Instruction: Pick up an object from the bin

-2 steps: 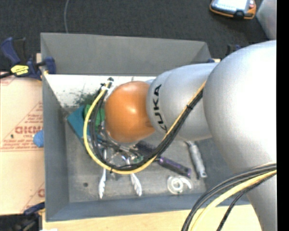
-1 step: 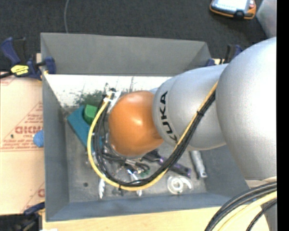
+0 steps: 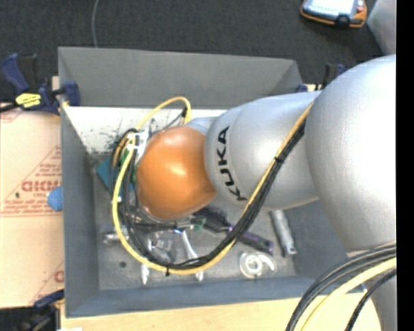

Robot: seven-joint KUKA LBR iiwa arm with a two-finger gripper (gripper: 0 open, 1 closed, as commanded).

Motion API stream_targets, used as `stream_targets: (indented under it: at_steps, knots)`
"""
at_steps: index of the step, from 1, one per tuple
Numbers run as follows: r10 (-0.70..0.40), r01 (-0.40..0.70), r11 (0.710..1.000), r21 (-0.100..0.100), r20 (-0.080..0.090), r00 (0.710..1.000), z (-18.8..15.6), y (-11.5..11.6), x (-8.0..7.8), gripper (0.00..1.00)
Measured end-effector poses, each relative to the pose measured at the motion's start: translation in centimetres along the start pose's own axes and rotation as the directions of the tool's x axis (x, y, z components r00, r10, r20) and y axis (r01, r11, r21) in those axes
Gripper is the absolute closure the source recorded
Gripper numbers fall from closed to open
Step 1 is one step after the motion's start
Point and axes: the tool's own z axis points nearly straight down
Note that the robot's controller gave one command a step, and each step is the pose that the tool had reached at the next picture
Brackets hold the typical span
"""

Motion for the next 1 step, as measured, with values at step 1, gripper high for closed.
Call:
stream_targets:
  at_steps: [1]
  knots:
    - [0.243, -0.243, 0.97, -0.012, -0.03, 0.97, 2.97, -0.82, 2.67, 0.0]
